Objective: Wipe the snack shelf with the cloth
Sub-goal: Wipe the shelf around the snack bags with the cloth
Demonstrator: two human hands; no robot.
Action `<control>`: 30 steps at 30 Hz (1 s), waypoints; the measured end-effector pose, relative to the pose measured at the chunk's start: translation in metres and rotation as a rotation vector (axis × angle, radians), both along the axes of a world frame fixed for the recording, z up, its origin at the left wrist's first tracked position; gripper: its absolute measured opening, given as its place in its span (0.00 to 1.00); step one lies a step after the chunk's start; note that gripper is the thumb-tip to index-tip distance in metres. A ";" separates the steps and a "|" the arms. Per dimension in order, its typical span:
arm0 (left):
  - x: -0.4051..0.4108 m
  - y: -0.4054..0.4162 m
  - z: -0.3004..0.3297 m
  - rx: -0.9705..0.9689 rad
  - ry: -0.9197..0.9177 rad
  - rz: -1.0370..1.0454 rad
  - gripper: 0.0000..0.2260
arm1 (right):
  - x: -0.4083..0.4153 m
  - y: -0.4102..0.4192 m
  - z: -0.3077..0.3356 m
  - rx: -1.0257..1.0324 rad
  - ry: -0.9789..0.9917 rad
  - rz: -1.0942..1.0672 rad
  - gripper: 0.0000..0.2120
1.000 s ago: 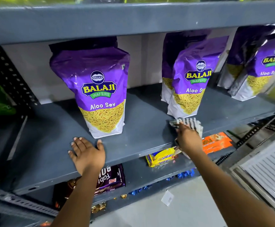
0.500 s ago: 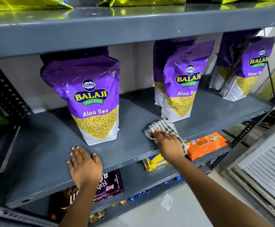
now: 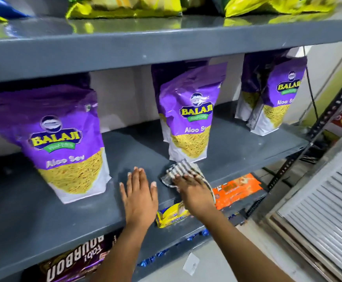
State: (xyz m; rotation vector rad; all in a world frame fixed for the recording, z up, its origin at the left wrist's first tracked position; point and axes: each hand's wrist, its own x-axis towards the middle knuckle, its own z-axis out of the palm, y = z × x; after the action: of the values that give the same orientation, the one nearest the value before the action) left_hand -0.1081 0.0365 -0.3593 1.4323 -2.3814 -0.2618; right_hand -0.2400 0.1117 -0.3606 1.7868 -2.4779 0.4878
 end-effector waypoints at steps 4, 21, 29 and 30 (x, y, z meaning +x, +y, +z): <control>-0.054 -0.009 -0.001 0.143 0.017 0.127 0.23 | -0.088 0.024 -0.003 -0.064 0.011 -0.116 0.21; -0.091 -0.007 -0.019 0.095 -0.106 0.256 0.31 | -0.223 -0.024 0.001 -0.125 -0.223 -0.162 0.17; -0.095 -0.004 -0.018 0.067 -0.076 0.310 0.29 | -0.249 -0.116 0.026 0.071 -0.509 -0.086 0.16; -0.096 -0.004 -0.017 0.055 -0.067 0.317 0.29 | -0.246 -0.127 0.032 0.090 -0.539 -0.003 0.16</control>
State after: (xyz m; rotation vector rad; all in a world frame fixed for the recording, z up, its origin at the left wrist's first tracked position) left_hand -0.2041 0.0321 -0.3766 1.8407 -2.1678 -0.2007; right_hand -0.4860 -0.0155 -0.3287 1.8817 -2.8762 0.9884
